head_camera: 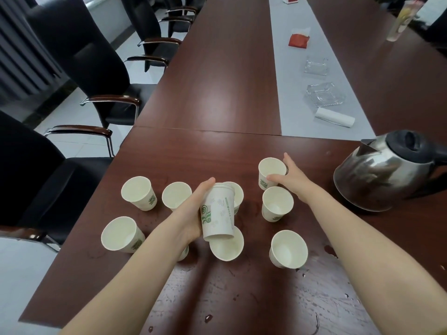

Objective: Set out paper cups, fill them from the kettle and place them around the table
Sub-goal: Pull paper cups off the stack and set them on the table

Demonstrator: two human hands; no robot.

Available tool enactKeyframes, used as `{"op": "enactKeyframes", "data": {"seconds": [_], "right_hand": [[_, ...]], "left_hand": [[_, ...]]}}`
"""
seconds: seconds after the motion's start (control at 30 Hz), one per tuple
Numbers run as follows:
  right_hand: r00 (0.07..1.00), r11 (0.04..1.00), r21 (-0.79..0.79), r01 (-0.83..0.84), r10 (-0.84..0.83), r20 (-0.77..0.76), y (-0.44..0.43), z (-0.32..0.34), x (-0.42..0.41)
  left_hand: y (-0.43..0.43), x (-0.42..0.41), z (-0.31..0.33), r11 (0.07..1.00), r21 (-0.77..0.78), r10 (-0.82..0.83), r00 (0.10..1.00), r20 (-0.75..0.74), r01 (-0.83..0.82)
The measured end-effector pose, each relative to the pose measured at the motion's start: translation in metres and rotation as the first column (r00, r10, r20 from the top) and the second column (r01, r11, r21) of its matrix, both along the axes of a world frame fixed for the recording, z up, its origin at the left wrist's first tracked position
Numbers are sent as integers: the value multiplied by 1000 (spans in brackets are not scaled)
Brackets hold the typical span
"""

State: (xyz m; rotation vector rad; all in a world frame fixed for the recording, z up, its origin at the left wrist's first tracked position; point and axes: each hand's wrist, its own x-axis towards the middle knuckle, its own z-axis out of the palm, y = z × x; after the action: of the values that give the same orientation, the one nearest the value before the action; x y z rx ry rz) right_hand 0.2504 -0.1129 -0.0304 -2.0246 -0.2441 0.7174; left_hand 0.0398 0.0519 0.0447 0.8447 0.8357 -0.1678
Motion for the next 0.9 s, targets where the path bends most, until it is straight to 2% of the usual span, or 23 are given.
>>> {"op": "enactKeyframes", "data": {"seconds": [0.1, 0.2, 0.3, 0.4, 0.47, 0.63, 0.9], "right_hand": [[977, 980, 96, 176, -186, 108, 5, 12, -9], [951, 958, 207, 196, -238, 199, 10, 36, -22], [997, 949, 315, -6, -19, 76, 20, 71, -48], [960, 906, 318, -281, 265, 93, 28, 93, -74], [925, 873, 311, -377, 371, 80, 30, 99, -84], [912, 859, 331, -390, 410, 12, 31, 97, -93], [924, 878, 312, -363, 382, 0, 33, 104, -99]], "left_hand": [[-1, 0, -2, 999, 24, -37, 999, 17, 36], [-3, 1, -3, 997, 51, -58, 998, 29, 56], [-7, 3, -1, 995, 81, -57, 997, 43, 54], [-8, 5, -3, 990, 129, -70, 996, 51, 63], [-8, 4, -3, 984, 159, -94, 993, 71, 82], [-12, 3, -3, 975, 212, -90, 993, 76, 72], [-18, -4, -5, 944, 287, -215, 963, 163, 162]]}}
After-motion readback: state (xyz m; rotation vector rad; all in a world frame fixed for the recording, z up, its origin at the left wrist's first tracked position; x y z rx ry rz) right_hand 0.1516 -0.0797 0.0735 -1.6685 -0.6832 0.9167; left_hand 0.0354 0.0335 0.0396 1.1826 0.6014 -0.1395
